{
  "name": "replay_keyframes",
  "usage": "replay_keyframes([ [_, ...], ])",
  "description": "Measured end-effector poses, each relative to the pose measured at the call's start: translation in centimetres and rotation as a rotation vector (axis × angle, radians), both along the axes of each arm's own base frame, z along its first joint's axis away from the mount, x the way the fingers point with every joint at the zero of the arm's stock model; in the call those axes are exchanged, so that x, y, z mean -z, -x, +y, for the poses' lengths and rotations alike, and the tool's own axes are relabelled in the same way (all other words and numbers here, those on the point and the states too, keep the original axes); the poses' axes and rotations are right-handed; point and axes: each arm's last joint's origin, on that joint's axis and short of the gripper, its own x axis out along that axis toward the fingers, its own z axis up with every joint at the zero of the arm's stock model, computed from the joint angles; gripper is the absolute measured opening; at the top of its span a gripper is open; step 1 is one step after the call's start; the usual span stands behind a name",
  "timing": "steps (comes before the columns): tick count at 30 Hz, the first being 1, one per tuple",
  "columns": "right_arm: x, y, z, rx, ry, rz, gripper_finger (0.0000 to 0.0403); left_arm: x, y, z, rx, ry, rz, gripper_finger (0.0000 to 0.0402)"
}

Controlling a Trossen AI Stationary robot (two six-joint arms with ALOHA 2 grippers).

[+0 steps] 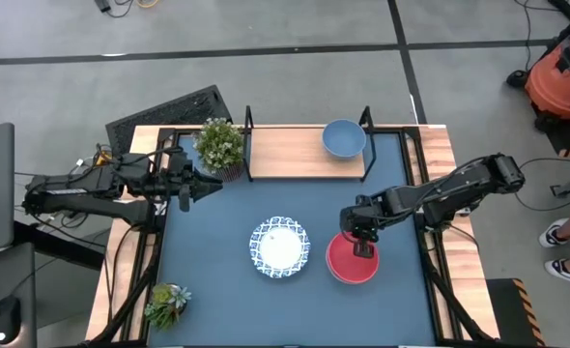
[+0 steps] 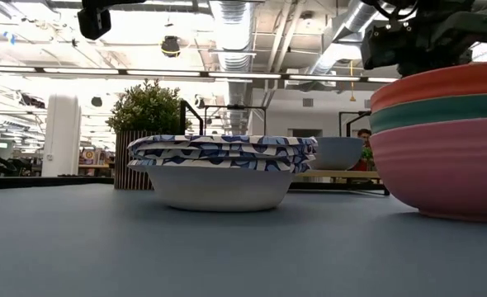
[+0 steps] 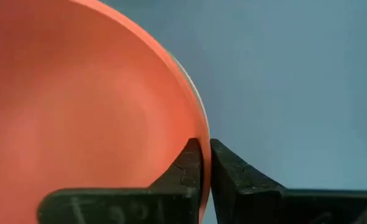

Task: Place and stack bowls onto a shelf
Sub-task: Stack the orange bowl on top of the blue bowl on the shelf

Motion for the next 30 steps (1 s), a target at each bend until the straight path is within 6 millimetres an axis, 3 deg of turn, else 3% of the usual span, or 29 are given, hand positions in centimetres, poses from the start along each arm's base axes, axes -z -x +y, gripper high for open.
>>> replay_keyframes([
  [12, -2.2, -0.6, 0.1, -0.02, -0.014, -0.024, 0.0032, 0.0, 0.0, 0.0, -0.015, -0.004, 0.001, 0.0112],
  [17, -2.2, -0.5, 0.2, -0.045, -0.089, 0.001, 0.0032, 0.0, 0.0, 0.1, -0.019, -0.005, 0.001, 0.0112],
  [30, -2.2, -0.6, 0.2, -0.051, -0.071, -0.008, 0.0064, 0.2, 0.0, 0.1, -0.019, -0.003, 0.023, 0.0112],
])
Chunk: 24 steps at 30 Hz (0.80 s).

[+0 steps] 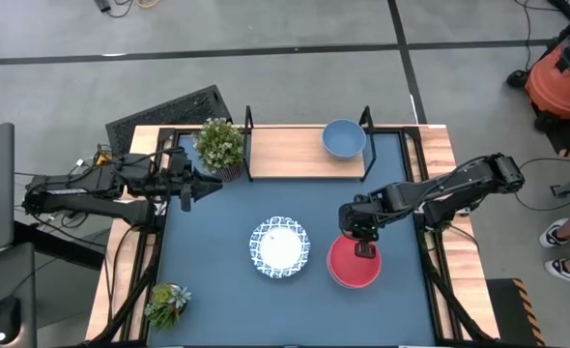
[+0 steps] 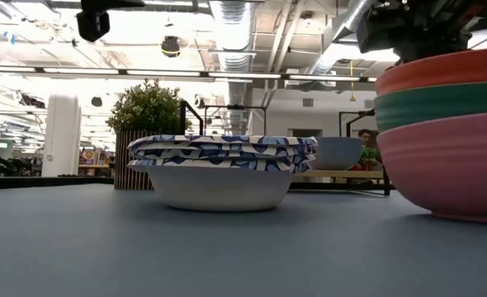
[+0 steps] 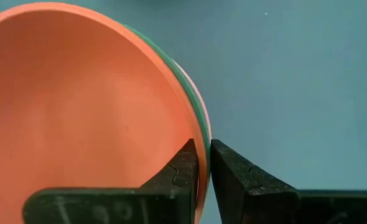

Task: Place and stack bowls onto a shelf
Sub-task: Stack the orange bowl on top of the blue bowl on the shelf

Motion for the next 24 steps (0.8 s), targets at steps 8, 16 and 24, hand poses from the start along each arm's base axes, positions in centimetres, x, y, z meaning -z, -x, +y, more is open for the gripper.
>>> replay_keyframes([
  [8, 0.01, 0.04, 0.05, -0.006, -0.019, 0.007, 0.0054, 0.0, 0.0, -0.01, 0.001, 0.001, -0.001, 0.0112],
  [16, -0.02, -0.01, 0.13, -0.003, -0.045, 0.006, 0.0065, -0.01, -0.01, 0.0, 0.0, 0.003, -0.001, 0.0112],
  [24, -0.01, 0.01, 0.14, 0.0, -0.049, 0.009, 0.0066, -0.02, 0.0, 0.0, 0.0, 0.002, -0.003, 0.0112],
])
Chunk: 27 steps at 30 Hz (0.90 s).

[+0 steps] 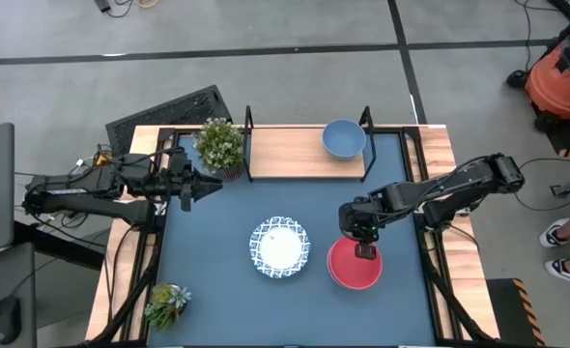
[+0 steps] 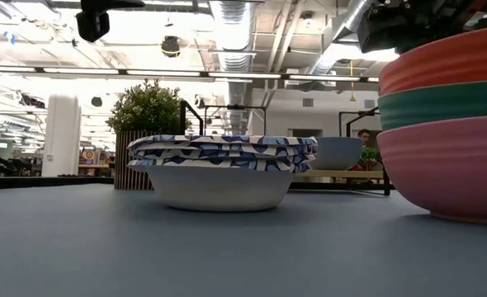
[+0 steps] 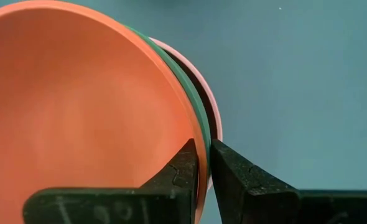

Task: Place and stack bowls onto a shelf
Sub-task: Stack the orange bowl on top of the blue bowl on the shelf

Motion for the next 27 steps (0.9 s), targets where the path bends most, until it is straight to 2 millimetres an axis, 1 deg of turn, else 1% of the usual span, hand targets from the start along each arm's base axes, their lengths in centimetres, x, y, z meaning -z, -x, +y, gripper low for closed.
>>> replay_keyframes([
  [9, 0.0, 0.0, 0.0, 0.001, -0.005, 0.001, 0.007, 0.0, 0.0, 0.0, 0.001, -0.006, 0.001, 0.0112],
  [21, 0.0, 0.0, 0.1, -0.012, -0.018, 0.006, 0.0108, 0.0, 0.0, 0.0, 0.002, -0.011, 0.002, 0.0112],
  [27, -1.2, -0.3, 0.1, -0.032, -0.026, -0.021, 0.0112, 0.0, 0.0, 0.0, 0.005, -0.026, 0.004, 0.0112],
])
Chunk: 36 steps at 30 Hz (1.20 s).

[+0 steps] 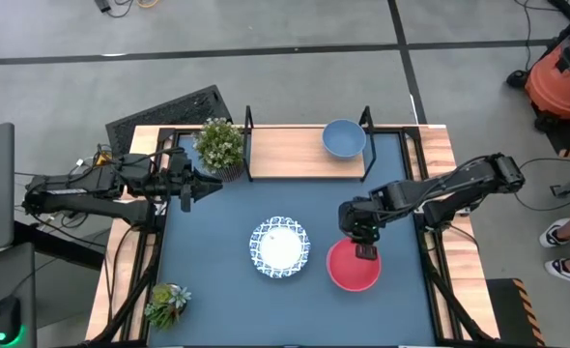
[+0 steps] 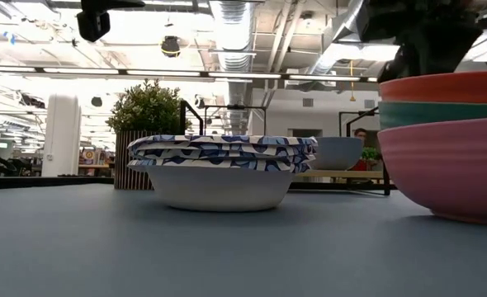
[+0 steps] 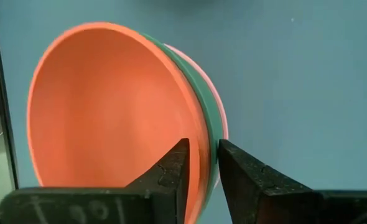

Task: Place and stack bowls onto a shelf
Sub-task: Stack the orange bowl on top of the blue bowl on the shelf

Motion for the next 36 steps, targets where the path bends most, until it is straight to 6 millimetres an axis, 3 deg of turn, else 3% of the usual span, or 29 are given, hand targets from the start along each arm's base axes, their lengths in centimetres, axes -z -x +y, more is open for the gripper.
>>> replay_keyframes([
  [18, -0.2, 0.2, -0.5, 0.022, 0.072, 0.016, 0.0104, 0.0, 0.0, 0.0, 0.0, -0.003, 0.001, 0.0112],
  [30, 1.2, 0.6, -0.6, 0.041, 0.088, 0.055, 0.0053, 0.0, 0.0, 0.0, 0.0, -0.002, 0.003, 0.0112],
  [33, 1.1, 0.6, -0.5, 0.039, 0.091, 0.056, 0.0021, 0.1, 0.0, 0.0, 0.0, -0.002, 0.006, 0.0112],
  [36, 0.7, 0.6, -0.5, 0.038, 0.093, 0.062, 0.002, 0.1, 0.0, 0.0, 0.001, -0.007, 0.008, 0.0112],
])
